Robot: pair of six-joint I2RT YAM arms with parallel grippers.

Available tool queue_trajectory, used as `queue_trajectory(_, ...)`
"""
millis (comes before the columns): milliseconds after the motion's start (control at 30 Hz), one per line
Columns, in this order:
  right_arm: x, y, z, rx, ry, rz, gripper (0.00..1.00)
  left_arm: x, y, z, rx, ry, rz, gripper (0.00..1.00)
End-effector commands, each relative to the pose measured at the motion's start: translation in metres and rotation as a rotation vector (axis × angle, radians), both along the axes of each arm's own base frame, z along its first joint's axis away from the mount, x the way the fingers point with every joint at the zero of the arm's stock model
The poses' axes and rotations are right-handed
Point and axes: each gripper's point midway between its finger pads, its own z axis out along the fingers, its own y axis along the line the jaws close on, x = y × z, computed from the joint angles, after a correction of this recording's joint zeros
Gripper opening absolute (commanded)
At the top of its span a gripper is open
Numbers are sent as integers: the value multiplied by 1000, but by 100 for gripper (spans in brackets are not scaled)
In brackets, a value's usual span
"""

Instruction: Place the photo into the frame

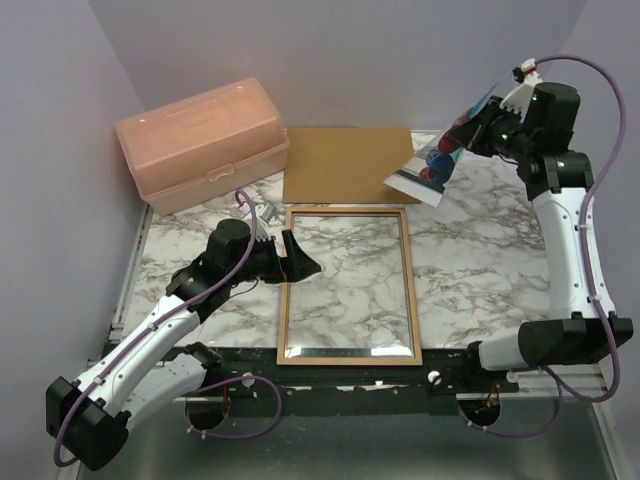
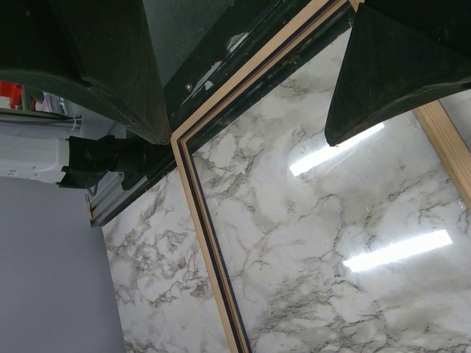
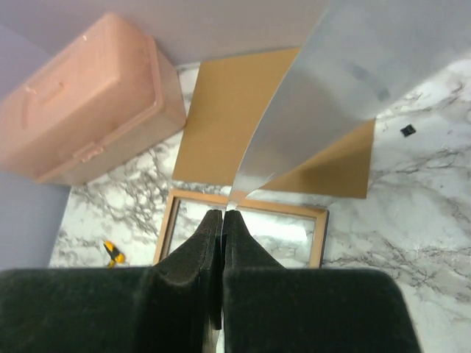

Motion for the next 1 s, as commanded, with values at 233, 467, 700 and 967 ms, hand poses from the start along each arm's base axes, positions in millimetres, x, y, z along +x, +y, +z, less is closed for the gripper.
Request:
queue_trajectory(233,10,40,-25,-289,96,4,6,-3,5,5,-4,-18,6,89)
queue_trajectory(467,6,60,14,-428,-87,-8,1,-4,6,3,3,-16,9,89)
queue_trajectory(700,-6,78,38,-590,-252,36,1,-3,6,0,8,-12,15,89)
queue_trajectory(967,-39,117,16,-800,-473,218,1,-2,6,-6,12,0,19,89)
